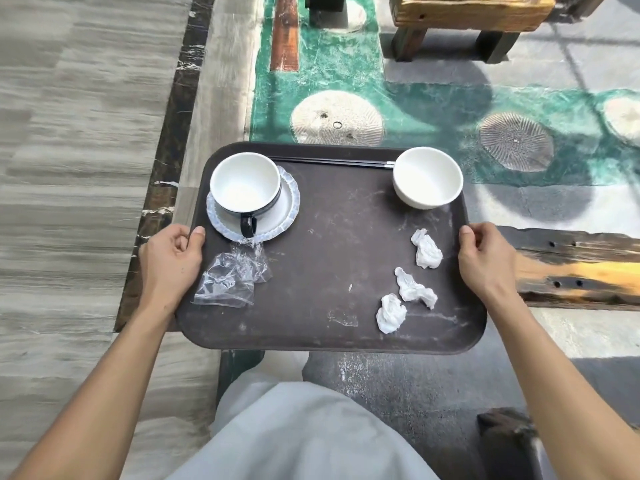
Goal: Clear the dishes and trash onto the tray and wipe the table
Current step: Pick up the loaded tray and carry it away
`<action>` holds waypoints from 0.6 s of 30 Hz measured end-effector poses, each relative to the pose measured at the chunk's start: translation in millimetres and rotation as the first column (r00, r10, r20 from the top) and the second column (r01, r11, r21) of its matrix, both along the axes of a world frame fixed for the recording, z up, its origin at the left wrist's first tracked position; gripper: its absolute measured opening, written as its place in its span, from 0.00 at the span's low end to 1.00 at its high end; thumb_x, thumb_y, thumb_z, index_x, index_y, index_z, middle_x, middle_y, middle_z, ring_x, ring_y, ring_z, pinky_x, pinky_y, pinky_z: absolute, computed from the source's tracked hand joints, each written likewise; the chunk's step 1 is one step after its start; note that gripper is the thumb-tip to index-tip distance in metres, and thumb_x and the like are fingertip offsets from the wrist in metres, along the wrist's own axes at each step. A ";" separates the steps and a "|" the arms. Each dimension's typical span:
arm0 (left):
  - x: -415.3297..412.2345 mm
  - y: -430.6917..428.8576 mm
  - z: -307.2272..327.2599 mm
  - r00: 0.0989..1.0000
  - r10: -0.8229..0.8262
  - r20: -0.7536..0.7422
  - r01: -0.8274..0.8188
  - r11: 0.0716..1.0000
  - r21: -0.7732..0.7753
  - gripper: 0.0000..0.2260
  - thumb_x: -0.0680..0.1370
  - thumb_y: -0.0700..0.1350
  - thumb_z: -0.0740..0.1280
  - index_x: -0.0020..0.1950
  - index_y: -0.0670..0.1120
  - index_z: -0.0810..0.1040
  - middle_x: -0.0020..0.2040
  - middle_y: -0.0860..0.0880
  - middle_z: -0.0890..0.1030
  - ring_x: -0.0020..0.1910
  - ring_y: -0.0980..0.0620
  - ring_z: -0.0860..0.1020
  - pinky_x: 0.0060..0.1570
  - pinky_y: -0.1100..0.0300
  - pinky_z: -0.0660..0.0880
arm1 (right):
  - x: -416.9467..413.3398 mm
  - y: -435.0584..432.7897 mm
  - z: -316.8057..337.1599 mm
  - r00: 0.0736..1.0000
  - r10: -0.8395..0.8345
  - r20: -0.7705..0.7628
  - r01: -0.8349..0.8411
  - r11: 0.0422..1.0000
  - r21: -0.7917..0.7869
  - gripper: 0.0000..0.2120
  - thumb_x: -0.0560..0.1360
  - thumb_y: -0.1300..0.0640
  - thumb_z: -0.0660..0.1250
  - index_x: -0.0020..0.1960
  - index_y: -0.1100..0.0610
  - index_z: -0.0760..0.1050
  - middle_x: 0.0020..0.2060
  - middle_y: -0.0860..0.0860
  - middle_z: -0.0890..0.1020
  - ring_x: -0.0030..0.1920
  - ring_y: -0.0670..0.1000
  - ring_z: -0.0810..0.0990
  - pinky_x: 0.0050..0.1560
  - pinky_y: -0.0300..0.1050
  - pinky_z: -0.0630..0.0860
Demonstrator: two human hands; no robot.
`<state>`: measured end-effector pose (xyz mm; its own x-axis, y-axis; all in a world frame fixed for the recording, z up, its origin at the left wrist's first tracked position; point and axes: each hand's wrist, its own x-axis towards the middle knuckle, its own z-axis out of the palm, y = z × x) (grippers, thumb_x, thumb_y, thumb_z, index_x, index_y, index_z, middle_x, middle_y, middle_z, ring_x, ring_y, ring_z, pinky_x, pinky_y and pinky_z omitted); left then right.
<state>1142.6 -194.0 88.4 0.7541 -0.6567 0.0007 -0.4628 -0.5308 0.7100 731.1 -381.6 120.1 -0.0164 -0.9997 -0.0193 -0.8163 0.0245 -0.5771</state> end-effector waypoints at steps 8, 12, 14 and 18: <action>86.0 -112.5 9.9 0.999 -0.041 -0.013 0.041 0.999 0.005 0.14 0.79 0.52 0.67 0.41 0.43 0.78 0.31 0.39 0.78 0.31 0.44 0.72 0.43 0.51 0.74 | 80.4 -96.9 4.3 0.999 -0.045 0.004 0.045 0.999 -0.002 0.14 0.81 0.53 0.58 0.56 0.62 0.76 0.50 0.61 0.83 0.54 0.63 0.78 0.55 0.52 0.71; 117.5 -162.4 9.6 0.999 -0.037 -0.026 0.038 0.999 0.008 0.13 0.79 0.53 0.67 0.43 0.43 0.79 0.30 0.43 0.76 0.30 0.47 0.70 0.42 0.51 0.73 | 110.3 -145.0 3.1 0.999 -0.048 0.002 0.047 0.999 0.006 0.15 0.81 0.53 0.58 0.55 0.63 0.76 0.50 0.61 0.82 0.53 0.62 0.78 0.53 0.51 0.70; 132.0 -187.1 4.5 0.999 -0.035 -0.021 0.036 0.999 0.013 0.13 0.79 0.53 0.67 0.42 0.44 0.79 0.31 0.39 0.76 0.30 0.47 0.70 0.42 0.52 0.72 | 123.8 -173.3 0.1 0.999 -0.039 0.006 0.039 0.999 0.004 0.15 0.81 0.53 0.58 0.55 0.63 0.76 0.50 0.62 0.82 0.53 0.63 0.78 0.53 0.52 0.70; 152.5 -238.6 -1.9 0.998 -0.027 -0.048 0.028 1.000 0.014 0.14 0.79 0.53 0.67 0.42 0.43 0.78 0.31 0.40 0.75 0.30 0.47 0.69 0.39 0.56 0.69 | 144.3 -230.7 -7.6 1.000 -0.028 0.006 0.028 1.000 0.005 0.15 0.81 0.52 0.58 0.56 0.62 0.76 0.50 0.61 0.83 0.54 0.62 0.78 0.54 0.51 0.70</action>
